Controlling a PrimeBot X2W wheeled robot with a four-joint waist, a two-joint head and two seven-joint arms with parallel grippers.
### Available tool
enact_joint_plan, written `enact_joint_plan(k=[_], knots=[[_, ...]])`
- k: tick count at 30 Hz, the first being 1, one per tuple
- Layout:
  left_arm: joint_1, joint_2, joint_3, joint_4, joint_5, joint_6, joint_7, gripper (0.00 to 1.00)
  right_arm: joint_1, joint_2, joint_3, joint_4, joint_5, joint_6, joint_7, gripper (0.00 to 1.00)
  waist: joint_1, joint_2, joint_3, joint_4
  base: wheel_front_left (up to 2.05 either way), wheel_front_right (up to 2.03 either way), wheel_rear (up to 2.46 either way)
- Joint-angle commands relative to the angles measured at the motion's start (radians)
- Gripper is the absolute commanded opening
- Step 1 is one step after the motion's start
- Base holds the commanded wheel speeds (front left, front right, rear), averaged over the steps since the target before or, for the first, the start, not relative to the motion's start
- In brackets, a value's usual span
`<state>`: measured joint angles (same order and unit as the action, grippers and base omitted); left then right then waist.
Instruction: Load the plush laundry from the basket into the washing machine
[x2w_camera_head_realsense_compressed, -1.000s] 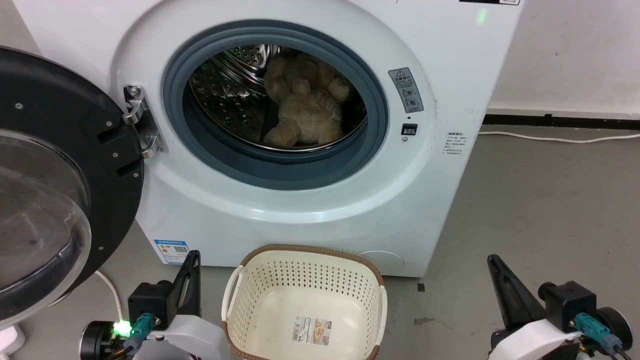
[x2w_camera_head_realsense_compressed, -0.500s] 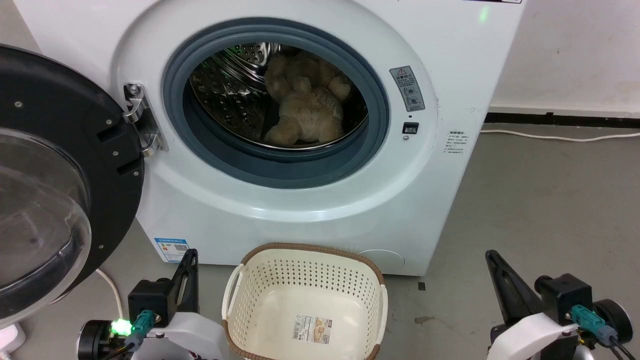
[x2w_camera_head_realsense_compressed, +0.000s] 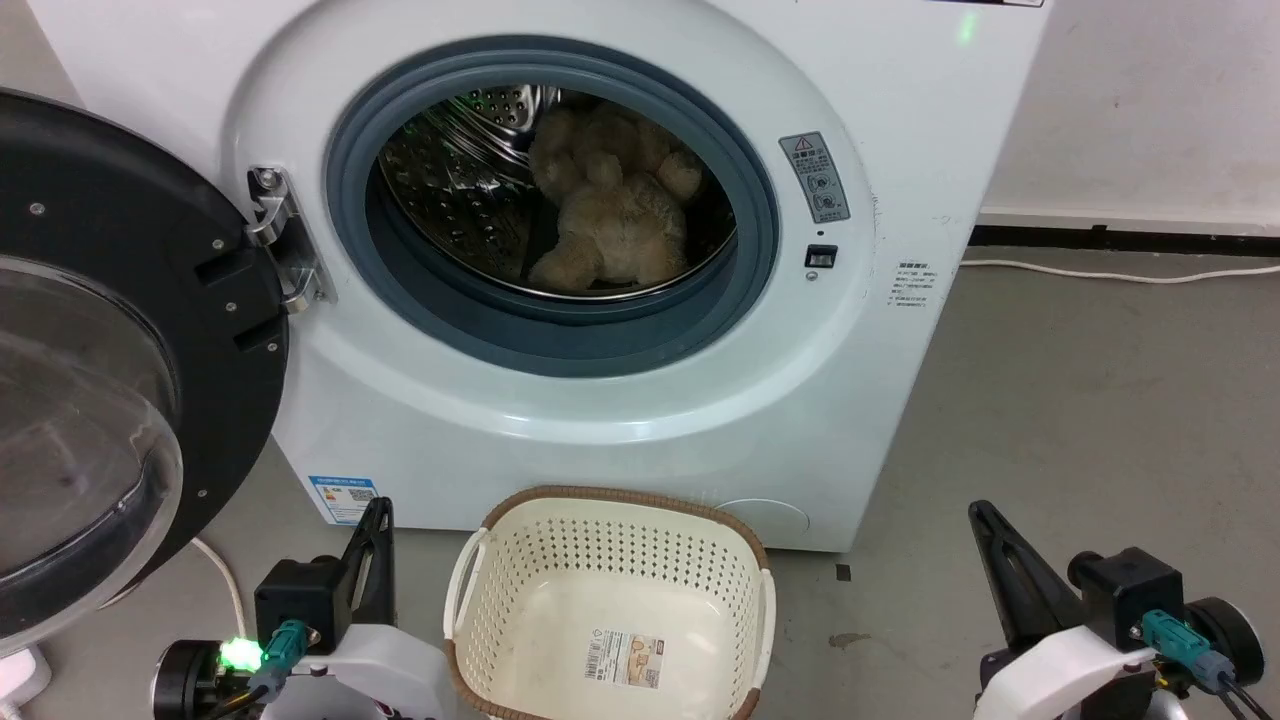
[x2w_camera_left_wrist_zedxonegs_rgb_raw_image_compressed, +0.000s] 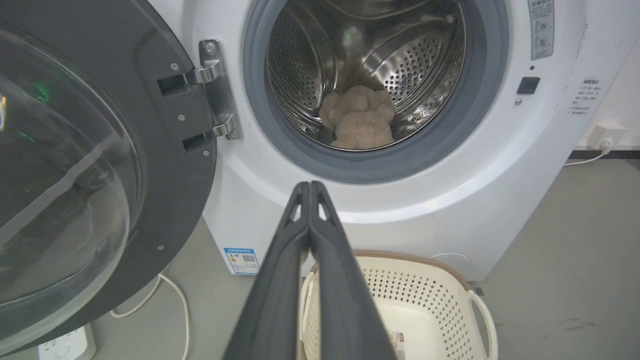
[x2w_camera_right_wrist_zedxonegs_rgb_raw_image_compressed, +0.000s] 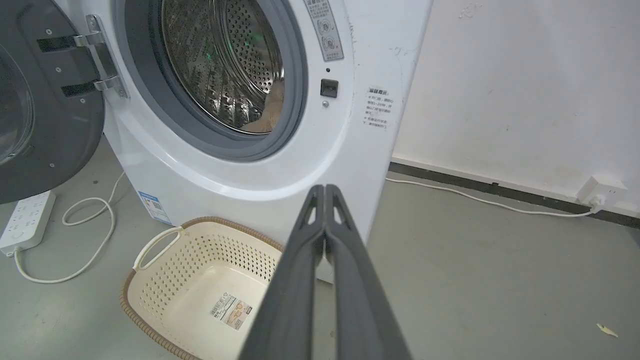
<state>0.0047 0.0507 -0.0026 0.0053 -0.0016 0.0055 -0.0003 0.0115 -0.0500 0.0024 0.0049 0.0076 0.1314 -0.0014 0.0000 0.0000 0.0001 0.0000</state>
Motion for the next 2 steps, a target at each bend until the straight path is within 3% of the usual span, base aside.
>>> enact_joint_plan(k=[1,2], knots=[[-0.005,0.0,0.003,-0.005,0.002,-0.005,0.0,0.0,-0.011,0.0,-0.002,-0.005,-0.008,-0.001,0.001,0.0,0.0,0.0,0.0,0.0,0.0,0.0,0.0],[-0.005,0.0,0.003,-0.005,0.002,-0.005,0.0,0.0,-0.011,0.0,-0.002,-0.005,-0.008,-0.001,0.001,0.0,0.0,0.0,0.0,0.0,0.0,0.0,0.0]])
